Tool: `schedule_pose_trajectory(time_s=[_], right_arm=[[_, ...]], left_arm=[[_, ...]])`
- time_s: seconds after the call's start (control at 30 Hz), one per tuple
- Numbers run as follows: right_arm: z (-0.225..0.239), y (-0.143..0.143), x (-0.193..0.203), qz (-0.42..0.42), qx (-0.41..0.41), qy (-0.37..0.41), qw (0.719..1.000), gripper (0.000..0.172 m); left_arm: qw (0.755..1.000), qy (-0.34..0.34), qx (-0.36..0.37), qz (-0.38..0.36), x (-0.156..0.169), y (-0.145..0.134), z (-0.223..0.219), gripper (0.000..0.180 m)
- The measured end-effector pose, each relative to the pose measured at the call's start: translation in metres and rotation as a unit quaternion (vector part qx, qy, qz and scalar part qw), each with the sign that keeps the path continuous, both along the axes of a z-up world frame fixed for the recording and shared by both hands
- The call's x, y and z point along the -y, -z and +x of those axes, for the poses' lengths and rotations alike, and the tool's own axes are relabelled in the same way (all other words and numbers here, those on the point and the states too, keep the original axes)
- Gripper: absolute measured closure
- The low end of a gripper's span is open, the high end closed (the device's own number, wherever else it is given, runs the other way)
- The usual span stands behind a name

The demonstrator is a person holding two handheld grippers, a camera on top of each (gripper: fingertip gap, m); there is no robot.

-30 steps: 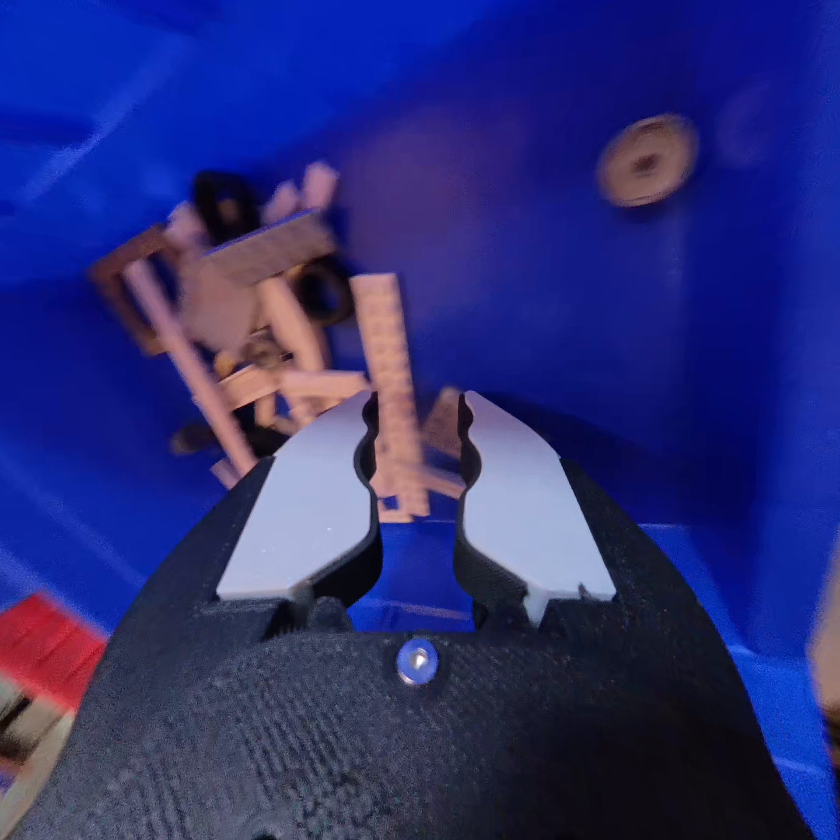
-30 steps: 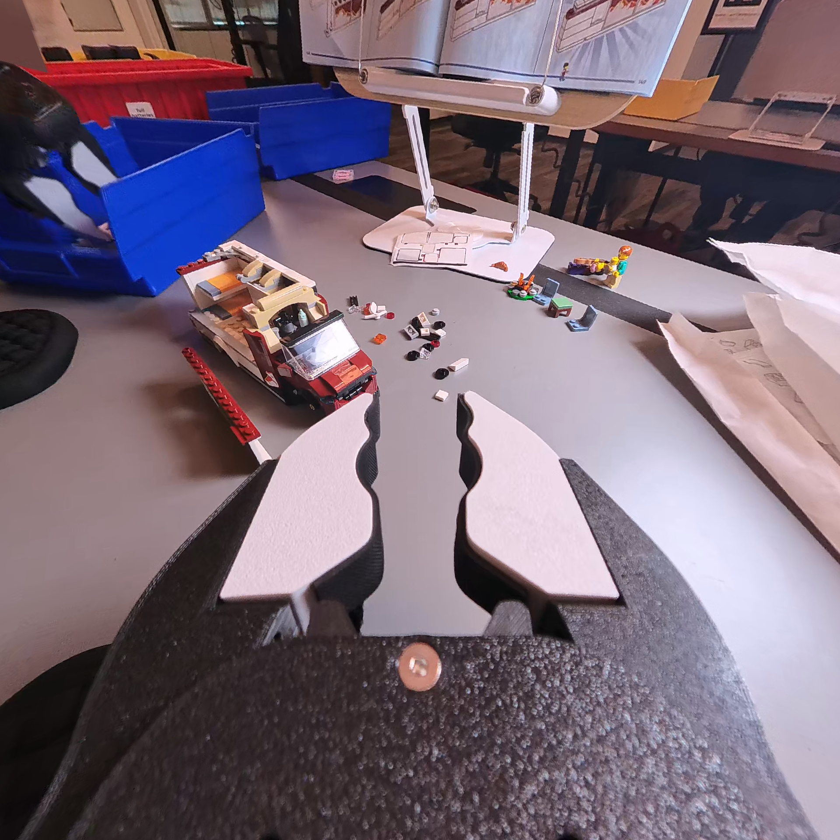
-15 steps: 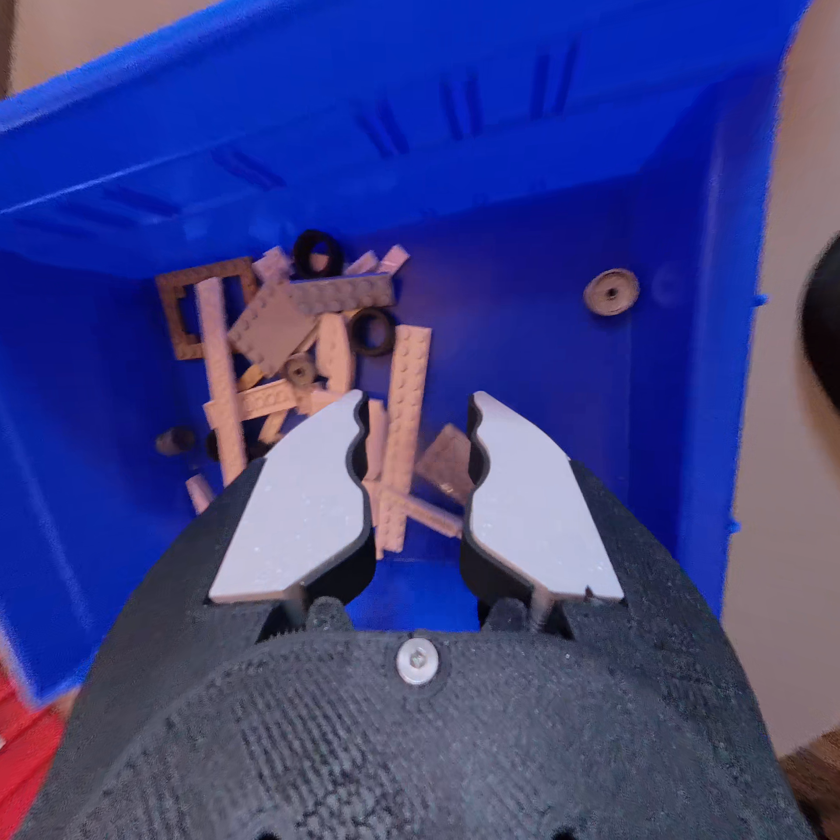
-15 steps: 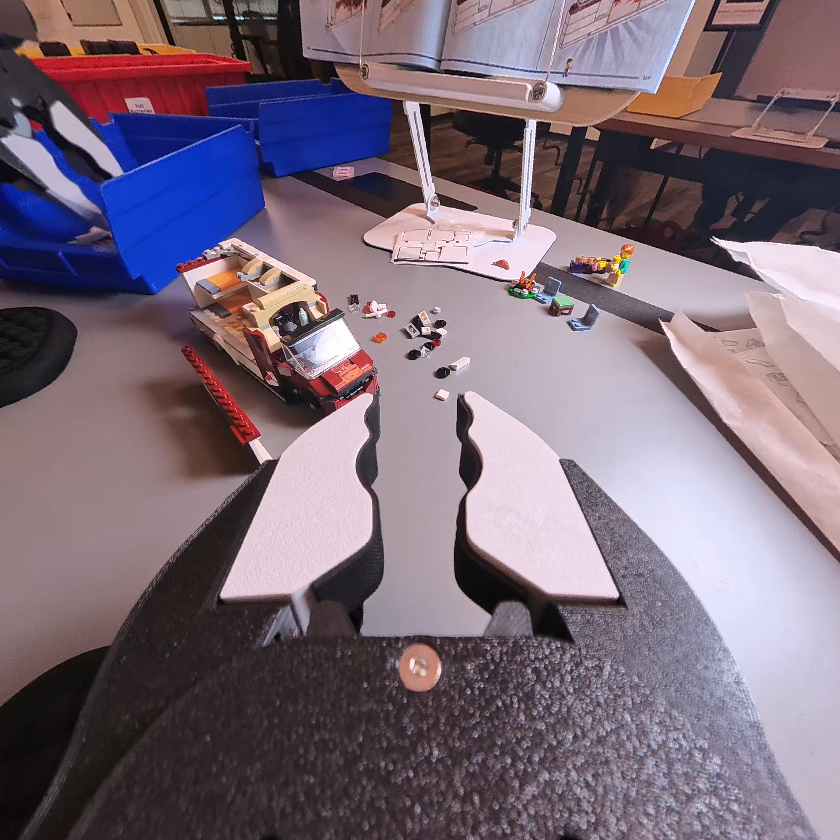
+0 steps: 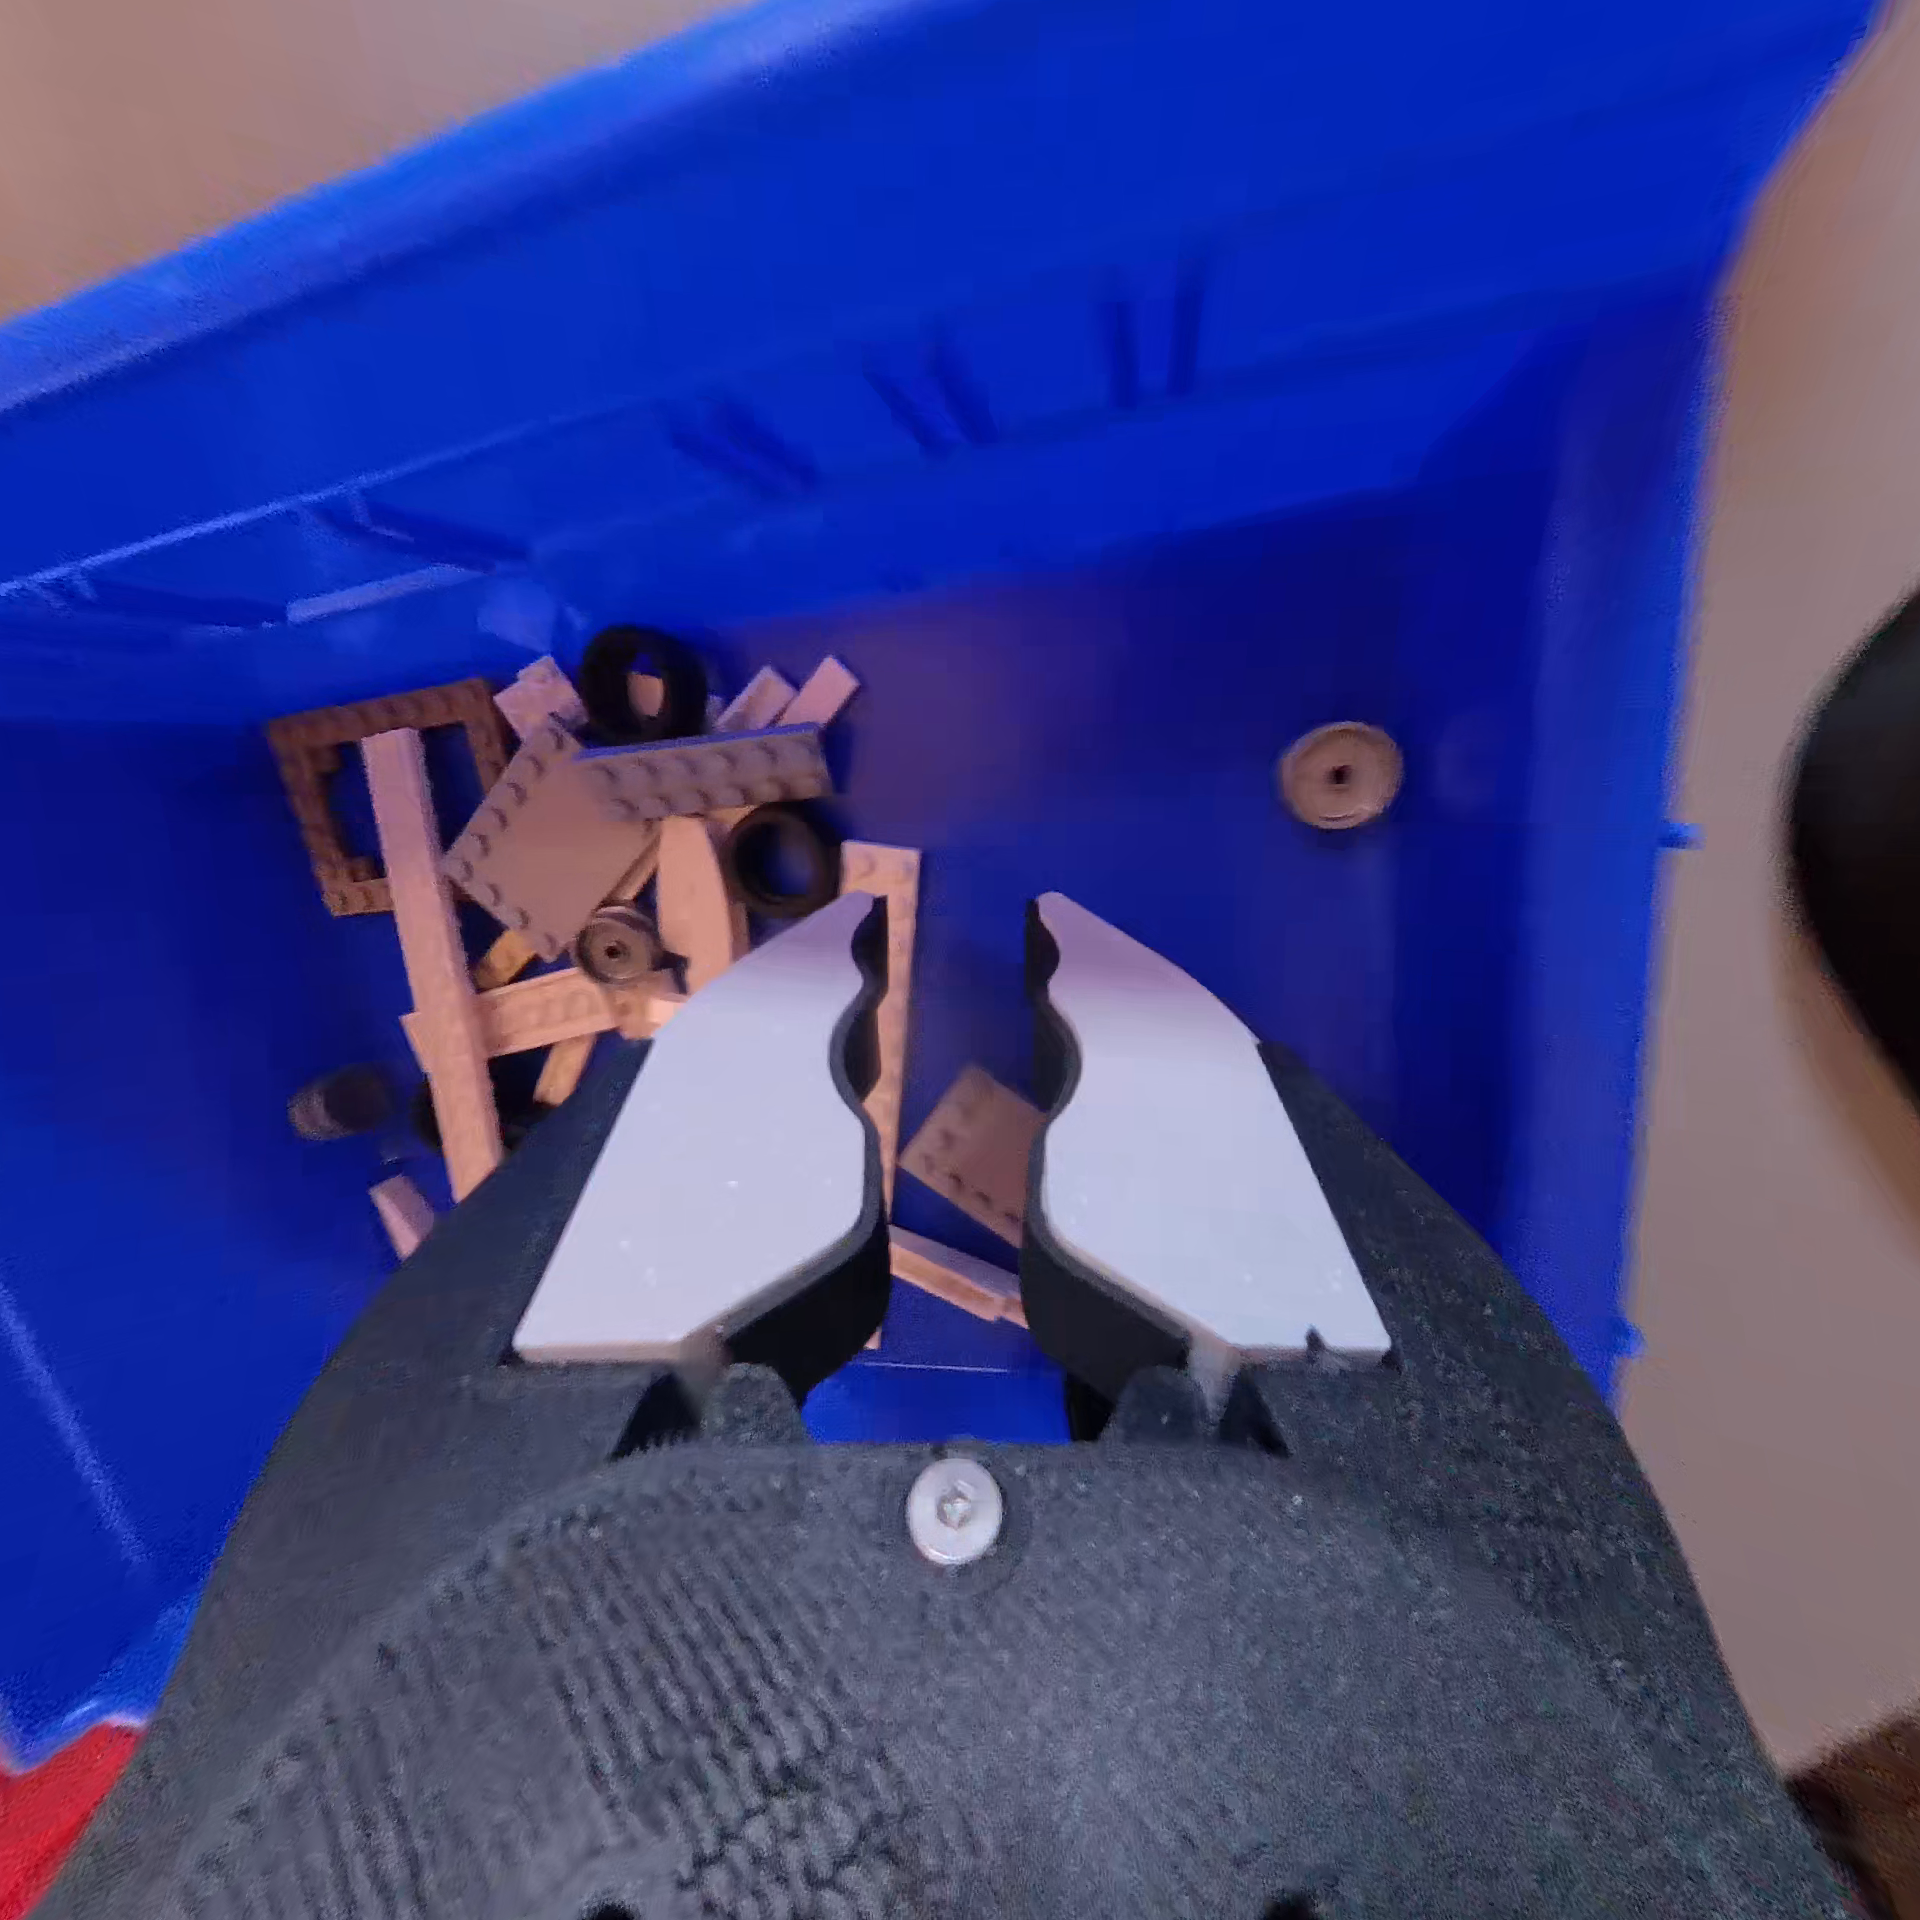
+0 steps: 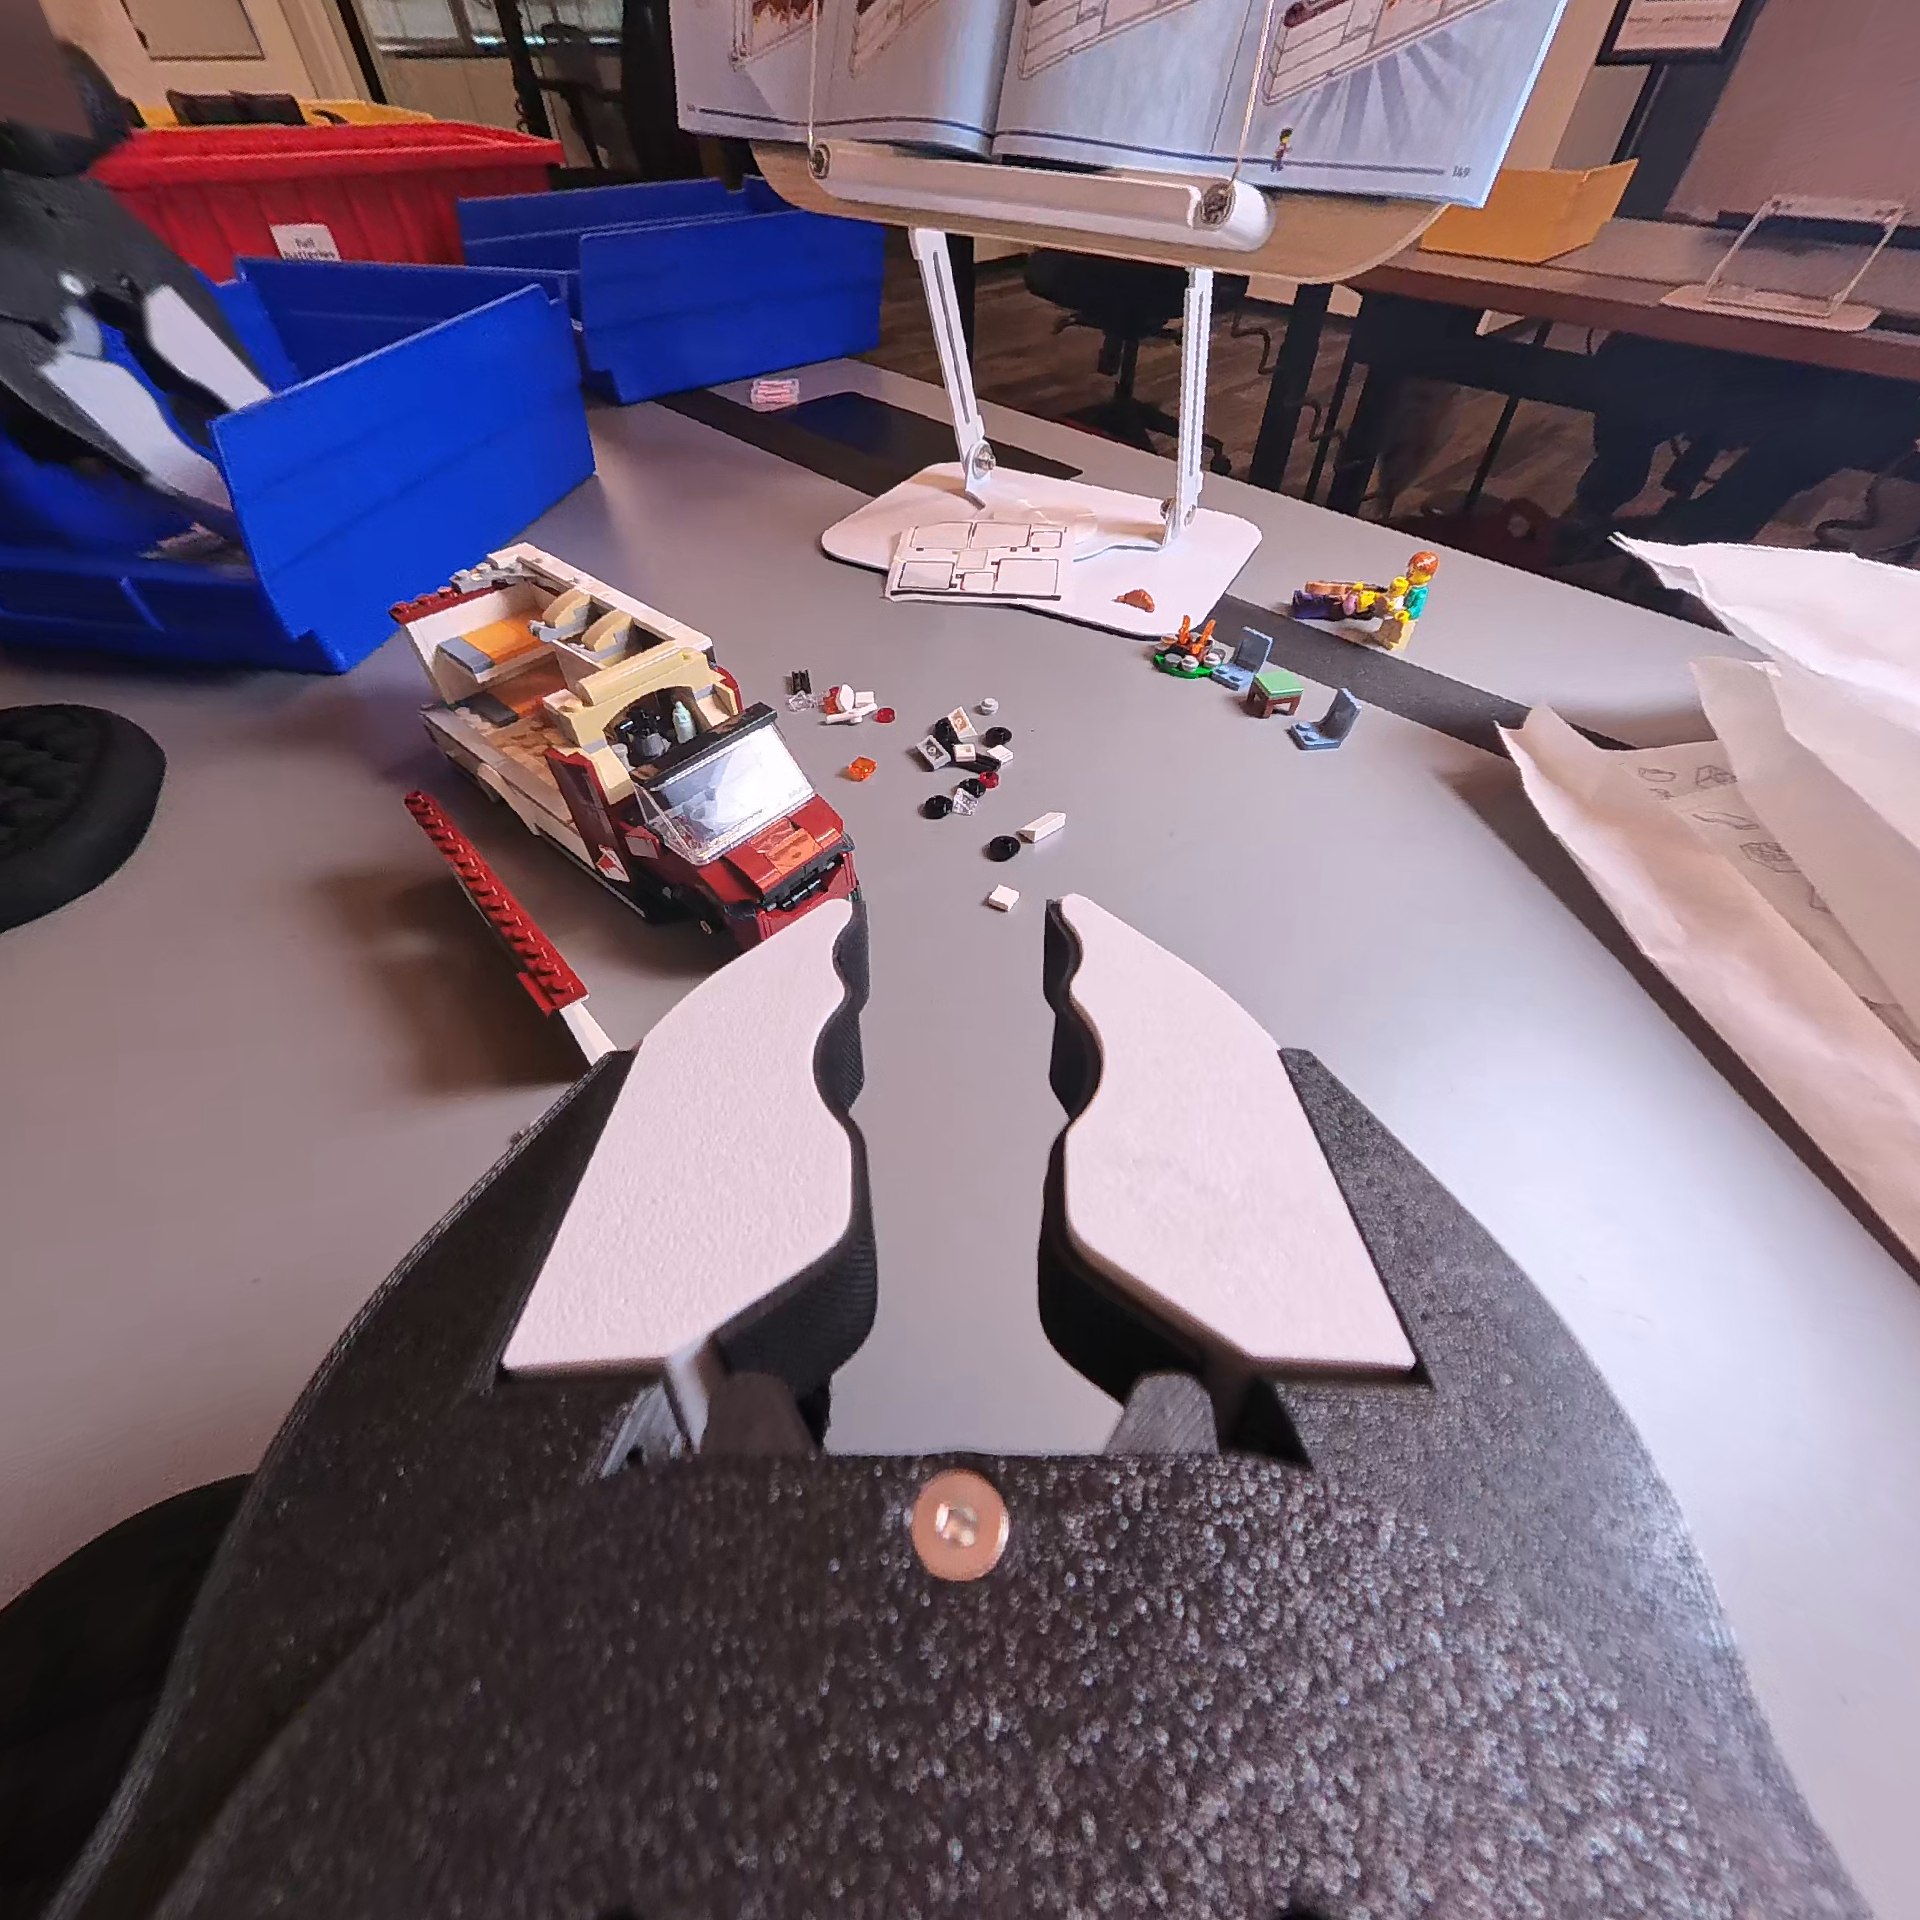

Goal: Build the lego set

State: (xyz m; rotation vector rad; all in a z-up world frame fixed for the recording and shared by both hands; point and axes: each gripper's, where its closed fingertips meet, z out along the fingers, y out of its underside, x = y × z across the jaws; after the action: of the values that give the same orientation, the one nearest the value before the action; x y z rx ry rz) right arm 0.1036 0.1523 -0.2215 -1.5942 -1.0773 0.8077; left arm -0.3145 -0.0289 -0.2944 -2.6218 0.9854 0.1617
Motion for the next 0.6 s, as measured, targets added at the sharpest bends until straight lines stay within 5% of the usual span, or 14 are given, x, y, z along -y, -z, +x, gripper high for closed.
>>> schedule_pose_trajectory(time_s=[0.2,0.33,0.43,0.6], right_arm=[[-0.001,0.0,0.0,-0.001,-0.001,-0.003,1.0,0.14],[-0.003,0.0,0.002,0.001,-0.001,-0.008,1.0,0.14],[-0.003,-0.002,0.003,0.004,-0.004,-0.009,1.0,0.14],[-0.004,-0.004,0.004,0.006,-0.006,-0.012,1.0,0.14]], left_arm=[[0.988,0.052,0.103,-0.107,0.067,-0.03,0.034,0.132],[0.98,0.091,0.028,-0.177,0.1,-0.008,0.046,0.144],[0.983,0.057,-0.02,-0.176,0.095,-0.001,0.049,0.154],[0.997,0.029,0.052,-0.056,0.036,-0.015,0.092,0.148]])
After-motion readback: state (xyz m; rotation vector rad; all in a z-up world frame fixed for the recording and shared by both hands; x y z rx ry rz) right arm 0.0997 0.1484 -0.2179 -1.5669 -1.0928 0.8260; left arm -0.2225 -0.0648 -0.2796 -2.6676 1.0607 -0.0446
